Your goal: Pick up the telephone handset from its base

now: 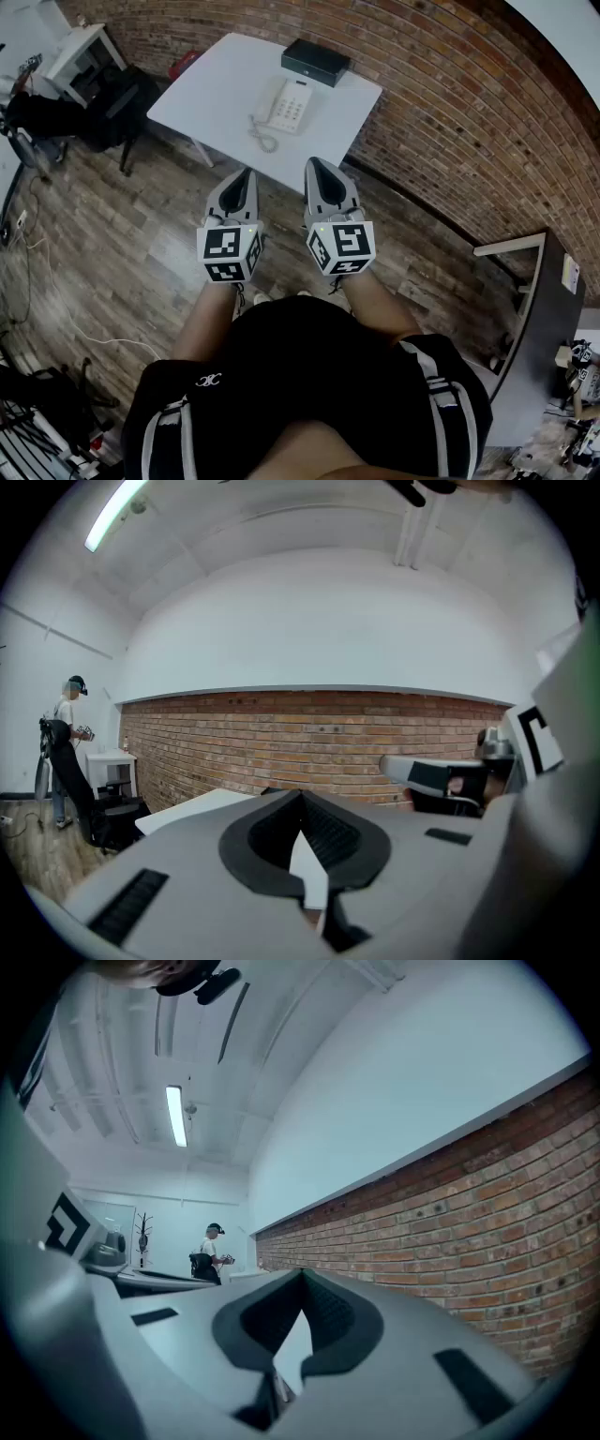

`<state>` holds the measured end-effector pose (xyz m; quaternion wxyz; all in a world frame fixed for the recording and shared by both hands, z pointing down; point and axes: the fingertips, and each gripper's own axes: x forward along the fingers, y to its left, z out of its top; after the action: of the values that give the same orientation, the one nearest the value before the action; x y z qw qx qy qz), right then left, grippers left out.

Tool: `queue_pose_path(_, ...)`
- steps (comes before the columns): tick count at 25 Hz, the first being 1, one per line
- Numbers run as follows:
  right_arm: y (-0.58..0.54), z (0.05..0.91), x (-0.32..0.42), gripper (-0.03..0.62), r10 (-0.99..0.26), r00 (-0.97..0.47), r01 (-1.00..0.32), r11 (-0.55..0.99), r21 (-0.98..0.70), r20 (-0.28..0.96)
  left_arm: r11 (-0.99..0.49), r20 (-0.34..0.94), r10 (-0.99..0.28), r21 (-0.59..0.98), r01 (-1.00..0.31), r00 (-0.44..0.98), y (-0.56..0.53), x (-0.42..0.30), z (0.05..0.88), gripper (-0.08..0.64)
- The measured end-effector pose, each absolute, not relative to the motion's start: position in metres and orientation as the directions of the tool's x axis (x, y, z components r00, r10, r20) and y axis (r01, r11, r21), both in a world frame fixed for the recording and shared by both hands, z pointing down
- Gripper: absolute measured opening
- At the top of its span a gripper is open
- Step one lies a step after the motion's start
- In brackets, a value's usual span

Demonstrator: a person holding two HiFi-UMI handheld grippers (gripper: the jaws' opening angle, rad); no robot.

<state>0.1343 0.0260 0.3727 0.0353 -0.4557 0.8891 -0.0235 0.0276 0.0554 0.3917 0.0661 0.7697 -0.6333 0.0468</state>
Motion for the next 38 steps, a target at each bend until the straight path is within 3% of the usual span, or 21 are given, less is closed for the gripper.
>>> queue_pose_path(14, 0.046, 0.370, 0.120, -0.002, -0.831, -0.556, -0.829, 0.557, -0.055, -0.024, -0.182, 0.144, -0.972, 0.038, -0.983, 0.186, 0.081, 0.020, 0.381, 0.002)
queue_pose_path(38, 0.082, 0.377, 0.024, -0.002, -0.842, -0.538, -0.841, 0.540, -0.036, -0.044, -0.197, 0.137, -0.970, 0.031, -0.980, 0.199, 0.120, -0.079, 0.391, 0.002)
